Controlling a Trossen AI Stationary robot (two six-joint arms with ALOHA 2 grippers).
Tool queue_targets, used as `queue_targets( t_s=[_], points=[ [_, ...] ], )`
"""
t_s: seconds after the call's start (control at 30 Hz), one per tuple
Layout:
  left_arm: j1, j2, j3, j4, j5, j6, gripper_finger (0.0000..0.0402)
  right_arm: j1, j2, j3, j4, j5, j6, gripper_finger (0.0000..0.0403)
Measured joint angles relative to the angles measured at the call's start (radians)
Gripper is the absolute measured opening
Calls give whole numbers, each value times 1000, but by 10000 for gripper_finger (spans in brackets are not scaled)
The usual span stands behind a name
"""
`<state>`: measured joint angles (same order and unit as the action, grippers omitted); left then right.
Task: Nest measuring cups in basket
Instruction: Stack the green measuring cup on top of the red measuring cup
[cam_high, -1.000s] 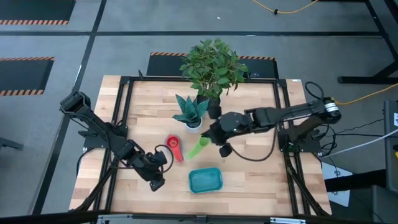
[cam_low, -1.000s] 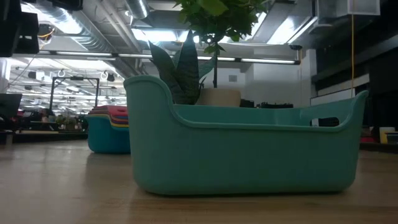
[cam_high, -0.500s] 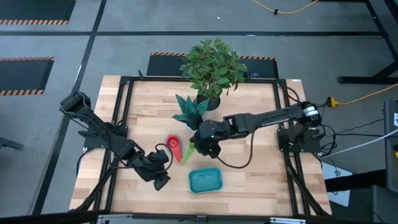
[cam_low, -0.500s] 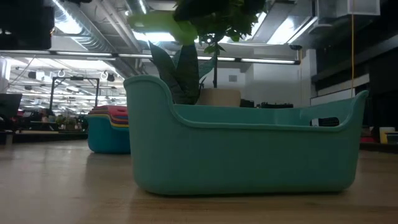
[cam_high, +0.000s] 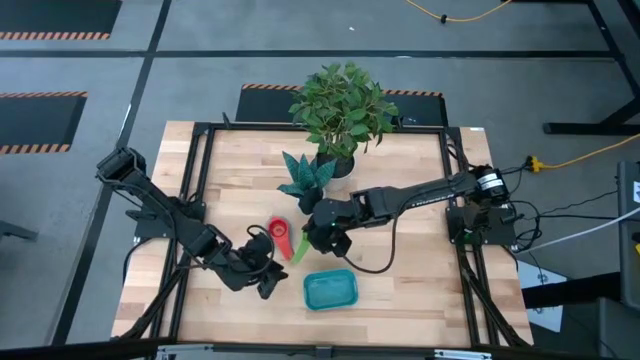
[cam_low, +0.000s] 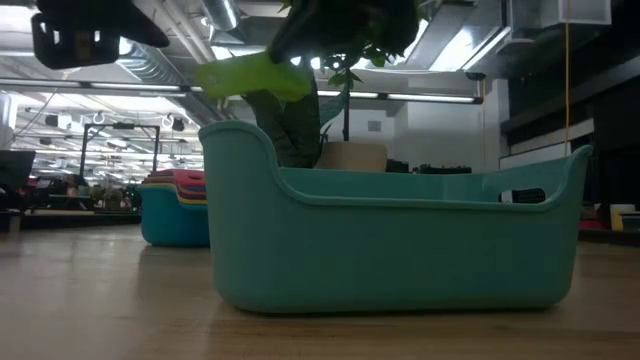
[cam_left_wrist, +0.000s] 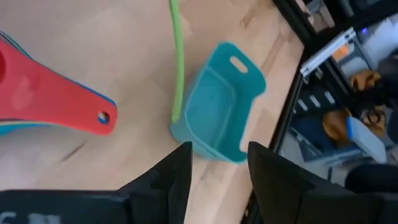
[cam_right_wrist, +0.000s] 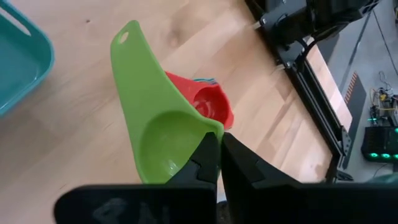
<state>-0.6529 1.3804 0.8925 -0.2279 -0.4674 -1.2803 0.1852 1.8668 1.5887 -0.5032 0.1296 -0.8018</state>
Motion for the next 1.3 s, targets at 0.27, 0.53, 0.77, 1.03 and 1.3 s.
queue_targets(
  t_s=[0.27, 0.53, 0.77, 1.03, 1.3],
  points=[
    [0, 0, 0, -1, -95, 0, 149, 0, 0, 0, 41, -1, 4, 8],
    [0, 0, 0, -7, -118, 8, 149, 1, 0, 0, 49, -105, 7, 8],
    [0, 0, 0, -6, -118, 8, 149, 2, 0, -1, 112, -105, 31, 8],
    [0, 0, 0, -5, -118, 8, 143, 1, 0, -1, 151, -105, 61, 8],
    [0, 0, 0, -4, -116, 7, 95, 1, 0, -1, 151, -102, 61, 13]
  ],
)
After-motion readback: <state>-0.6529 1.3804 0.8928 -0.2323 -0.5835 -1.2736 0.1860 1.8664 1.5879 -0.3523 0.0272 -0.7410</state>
